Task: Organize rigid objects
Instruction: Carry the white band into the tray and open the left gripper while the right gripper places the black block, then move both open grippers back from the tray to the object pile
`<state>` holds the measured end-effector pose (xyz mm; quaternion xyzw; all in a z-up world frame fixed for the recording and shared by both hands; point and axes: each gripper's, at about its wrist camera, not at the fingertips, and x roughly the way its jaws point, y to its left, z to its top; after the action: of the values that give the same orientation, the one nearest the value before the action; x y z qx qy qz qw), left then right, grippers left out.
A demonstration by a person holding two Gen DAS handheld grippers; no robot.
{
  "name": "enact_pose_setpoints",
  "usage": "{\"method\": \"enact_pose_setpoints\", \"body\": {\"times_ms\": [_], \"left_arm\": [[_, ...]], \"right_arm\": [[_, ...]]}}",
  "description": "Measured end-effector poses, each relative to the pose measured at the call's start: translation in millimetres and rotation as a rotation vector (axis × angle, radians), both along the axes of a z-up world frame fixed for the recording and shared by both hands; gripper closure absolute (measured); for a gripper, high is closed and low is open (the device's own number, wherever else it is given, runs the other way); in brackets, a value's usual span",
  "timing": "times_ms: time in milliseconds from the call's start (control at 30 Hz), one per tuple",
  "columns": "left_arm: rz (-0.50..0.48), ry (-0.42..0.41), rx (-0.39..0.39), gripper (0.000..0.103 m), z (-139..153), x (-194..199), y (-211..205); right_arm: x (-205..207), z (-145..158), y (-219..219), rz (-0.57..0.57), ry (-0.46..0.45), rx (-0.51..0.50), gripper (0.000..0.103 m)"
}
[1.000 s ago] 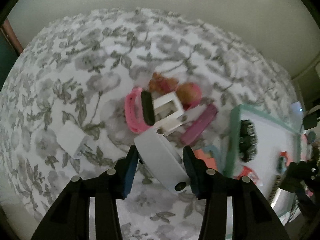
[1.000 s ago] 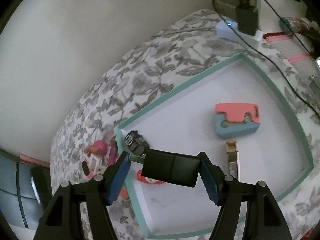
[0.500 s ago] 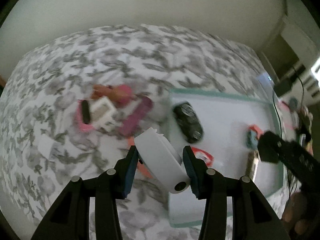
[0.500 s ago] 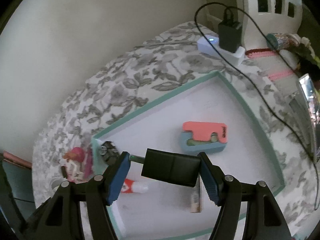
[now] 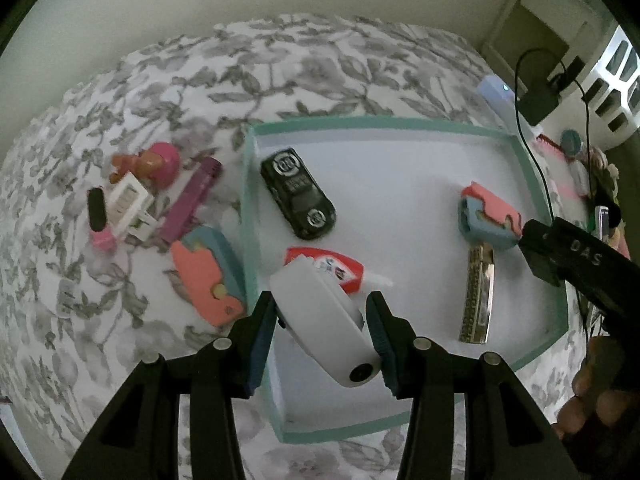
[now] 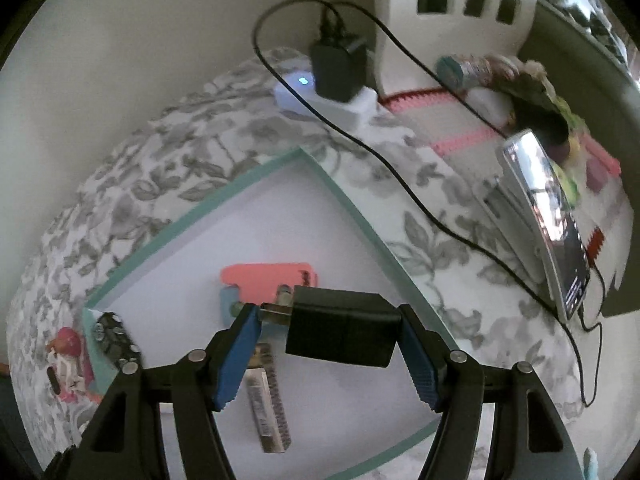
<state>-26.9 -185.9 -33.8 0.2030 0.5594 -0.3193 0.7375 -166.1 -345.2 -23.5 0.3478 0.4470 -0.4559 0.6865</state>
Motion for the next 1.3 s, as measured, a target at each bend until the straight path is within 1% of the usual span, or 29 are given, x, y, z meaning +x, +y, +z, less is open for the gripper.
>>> {"method": "enact_pose_setpoints", "body": {"times_ms": [133,267,367,400,433,467,533,633,733,933,1000,1133,1167,1233,1300], "left_arm": [[-0.007,0.019,0.025,0.054,-9.5,-3.6,-3.0],[-0.017,0.018,0.069,0.054,-20.7,-6.4,-5.4],[-0.015,0.028,0.079,0.053,-25.6,-7.2,-5.3],[-0.012,0.033,0.082,0.052,-27.0,-7.2,-5.0],[-0.01,0.036,0.085,0.046,-28.2,-7.1,-4.9],[-0.007,0.04,0.088,0.044,-29.6,-7.3,-4.7],[0.002,0.046,0.092,0.044,-31.6,-7.3,-3.6],[0.012,0.054,0.089,0.043,-32.0,-7.1,-2.1],[0.017,0.064,0.07,0.033,-29.8,-6.4,-0.9],[0.022,0.046,0.042,0.031,-16.7,-0.8,0.3],[0.03,0.038,0.033,0.031,-11.9,2.6,2.5],[0.067,0.017,0.012,0.029,-0.6,15.2,10.2],[0.082,0.016,0.005,0.022,1.9,19.3,14.0],[0.123,0.018,-0.01,0.012,4.5,29.5,21.9],[0.176,0.019,-0.022,0.012,7.7,41.3,31.9]], "right_arm": [[0.3,-12.7,-1.5,-0.002,0.021,0.03,0.031],[3.5,-20.1,0.6,0.016,0.033,0.045,0.031],[5.7,-24.1,2.2,0.022,0.029,0.059,0.031],[6.6,-24.7,2.3,0.022,0.03,0.063,0.031],[7.0,-26.2,2.4,0.022,0.032,0.067,0.031],[7.4,-27.9,2.8,0.023,0.034,0.072,0.031],[8.1,-31.6,3.6,0.023,0.038,0.083,0.031],[8.2,-34.1,4.8,0.024,0.042,0.09,0.031],[7.8,-31.7,4.4,0.025,0.038,0.081,0.031],[8.4,-19.4,4.6,0.027,0.018,0.039,0.03],[8.8,-16.1,5.0,0.027,0.004,0.029,0.028],[12.7,-9.9,7.2,0.043,-0.012,-0.001,0.018],[14.5,-9.2,7.8,0.049,-0.014,-0.007,0.015],[18.4,-8.5,9.7,0.066,-0.017,-0.017,0.011],[20.8,-8.1,12.2,0.084,-0.019,-0.026,0.004]]}}
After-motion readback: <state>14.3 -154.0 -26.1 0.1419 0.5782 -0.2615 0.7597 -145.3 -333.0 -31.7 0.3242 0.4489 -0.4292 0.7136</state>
